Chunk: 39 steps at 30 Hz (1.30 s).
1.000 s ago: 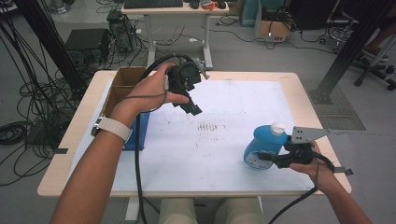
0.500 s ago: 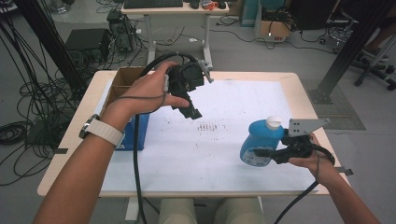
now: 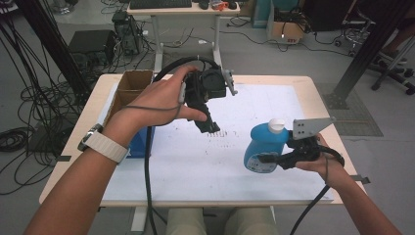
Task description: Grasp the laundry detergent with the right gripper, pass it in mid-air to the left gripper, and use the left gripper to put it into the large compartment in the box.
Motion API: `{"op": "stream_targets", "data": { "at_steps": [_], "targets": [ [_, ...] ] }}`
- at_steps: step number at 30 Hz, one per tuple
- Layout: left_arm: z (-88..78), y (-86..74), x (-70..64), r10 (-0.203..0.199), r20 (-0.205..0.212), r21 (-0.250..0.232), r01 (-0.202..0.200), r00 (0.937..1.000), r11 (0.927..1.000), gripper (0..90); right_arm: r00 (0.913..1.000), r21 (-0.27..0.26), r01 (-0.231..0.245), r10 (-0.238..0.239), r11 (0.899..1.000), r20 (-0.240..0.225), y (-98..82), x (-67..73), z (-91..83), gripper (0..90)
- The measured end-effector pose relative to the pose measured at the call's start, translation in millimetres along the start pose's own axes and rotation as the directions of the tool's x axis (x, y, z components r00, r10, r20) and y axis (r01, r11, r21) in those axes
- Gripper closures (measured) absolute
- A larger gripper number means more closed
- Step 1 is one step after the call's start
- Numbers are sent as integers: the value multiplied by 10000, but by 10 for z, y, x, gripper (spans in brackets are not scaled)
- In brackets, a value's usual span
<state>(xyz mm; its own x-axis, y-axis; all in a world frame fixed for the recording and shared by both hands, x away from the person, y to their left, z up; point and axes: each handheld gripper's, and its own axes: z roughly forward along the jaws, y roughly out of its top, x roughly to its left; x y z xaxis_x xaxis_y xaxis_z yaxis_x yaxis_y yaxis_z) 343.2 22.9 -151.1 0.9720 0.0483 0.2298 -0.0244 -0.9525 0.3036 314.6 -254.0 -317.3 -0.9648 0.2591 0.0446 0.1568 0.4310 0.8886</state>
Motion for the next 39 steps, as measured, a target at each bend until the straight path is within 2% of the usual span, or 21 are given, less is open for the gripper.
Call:
{"op": "stream_targets", "data": {
  "at_steps": [3,5,11,21,23,24,27,29,30,32,34,39],
  "targets": [
    [-14,49,-48,144,22,-24,-144,9999,9999,101,9999,2,46,-46,10000,-115,41,16,38,429],
    [-17,84,-83,239,127,0,-239,9996,9997,100,9995,-15,270,-270,9996,-177,82,18,77,429],
    [-6,116,-121,308,324,66,-310,9990,9995,94,9992,-12,317,-317,9995,-257,152,34,143,428],
    [48,144,-179,484,726,252,-504,9962,9984,92,9980,287,357,-341,9990,-541,211,52,300,429],
    [59,149,-189,532,769,305,-557,9956,9980,92,9961,370,561,-534,9977,-709,230,52,352,429],
    [64,157,-198,608,753,506,-647,9953,9966,92,9961,370,561,-534,9977,-709,230,52,352,429],
    [88,147,-212,522,898,492,-568,9946,9972,91,9937,371,658,-621,9971,-928,256,60,431,430],
    [107,142,-226,552,934,535,-604,9941,9967,91,9937,322,692,-661,9971,-910,258,64,454,430],
    [115,139,-235,516,963,540,-570,9940,9969,90,9894,364,1027,-983,9940,-1065,261,42,470,430],
    [128,134,-243,535,1014,577,-595,9934,9966,90,9933,285,512,-480,9983,-1054,273,82,517,430],
    [138,127,-250,542,1042,549,-601,9931,9967,90,9892,349,917,-870,9952,-1183,272,63,549,430],
    [150,120,-257,573,1135,537,-637,9919,9965,90,9876,413,892,-830,9952,-1335,281,84,633,430]
  ]
}}
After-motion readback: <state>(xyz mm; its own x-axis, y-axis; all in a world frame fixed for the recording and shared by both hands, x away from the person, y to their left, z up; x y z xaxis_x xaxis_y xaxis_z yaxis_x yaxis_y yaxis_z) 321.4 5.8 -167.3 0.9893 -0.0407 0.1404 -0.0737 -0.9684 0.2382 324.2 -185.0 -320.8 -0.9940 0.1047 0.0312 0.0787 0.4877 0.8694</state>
